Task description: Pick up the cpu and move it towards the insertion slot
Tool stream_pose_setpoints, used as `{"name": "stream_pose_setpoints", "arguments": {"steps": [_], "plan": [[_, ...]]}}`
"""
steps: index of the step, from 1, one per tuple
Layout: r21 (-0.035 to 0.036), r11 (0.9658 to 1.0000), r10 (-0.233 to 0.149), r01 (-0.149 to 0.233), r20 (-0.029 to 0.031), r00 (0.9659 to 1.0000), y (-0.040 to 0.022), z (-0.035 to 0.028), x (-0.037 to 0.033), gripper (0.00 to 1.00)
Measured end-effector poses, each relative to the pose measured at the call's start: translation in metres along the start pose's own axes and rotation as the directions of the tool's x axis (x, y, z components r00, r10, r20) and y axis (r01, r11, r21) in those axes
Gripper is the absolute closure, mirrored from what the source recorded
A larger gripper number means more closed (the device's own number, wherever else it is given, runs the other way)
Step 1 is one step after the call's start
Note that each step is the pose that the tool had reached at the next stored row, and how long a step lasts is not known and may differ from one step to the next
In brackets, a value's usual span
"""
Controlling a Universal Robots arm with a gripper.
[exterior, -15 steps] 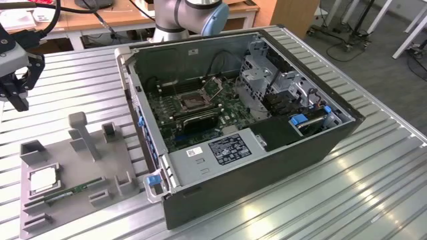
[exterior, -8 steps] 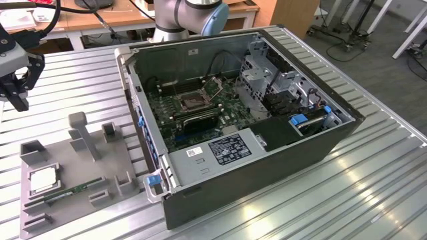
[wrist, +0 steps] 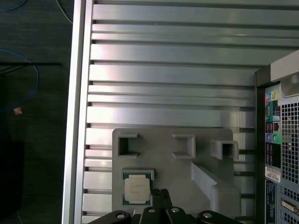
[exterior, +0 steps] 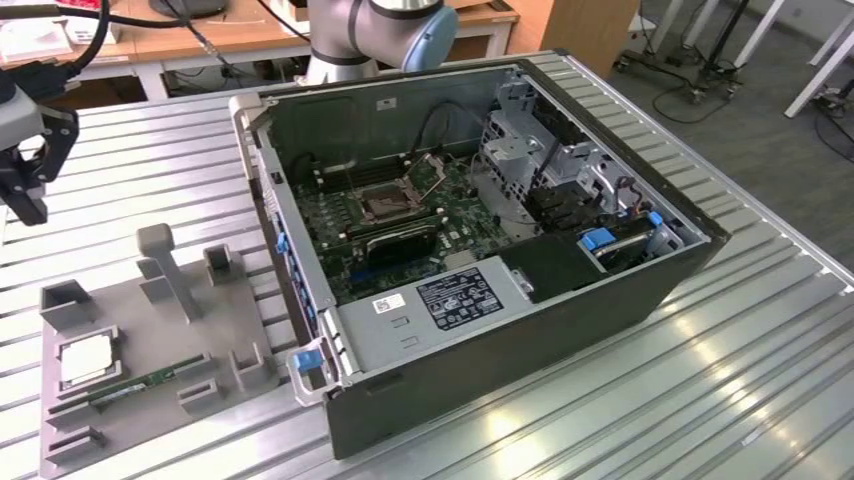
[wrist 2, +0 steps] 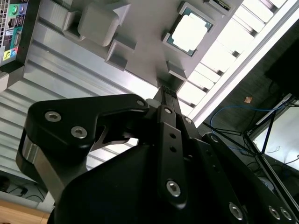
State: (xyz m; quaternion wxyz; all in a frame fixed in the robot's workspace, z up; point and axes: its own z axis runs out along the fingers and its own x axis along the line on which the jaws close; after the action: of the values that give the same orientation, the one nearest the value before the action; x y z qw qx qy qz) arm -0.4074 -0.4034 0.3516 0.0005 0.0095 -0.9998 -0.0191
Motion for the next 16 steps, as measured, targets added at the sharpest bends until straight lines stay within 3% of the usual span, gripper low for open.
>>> {"name": "stream_pose_setpoints", "arguments": {"steps": [6, 16], "plan": [[-0.0001, 1.0000, 0.000, 0.000, 0.0002, 1.0000, -0.0004, 0.0015, 0.0084, 0.89], [0.0001, 1.0000, 0.000, 0.000, -0.0001, 1.0000, -0.0038, 0.0083, 0.0109, 0.89]]}}
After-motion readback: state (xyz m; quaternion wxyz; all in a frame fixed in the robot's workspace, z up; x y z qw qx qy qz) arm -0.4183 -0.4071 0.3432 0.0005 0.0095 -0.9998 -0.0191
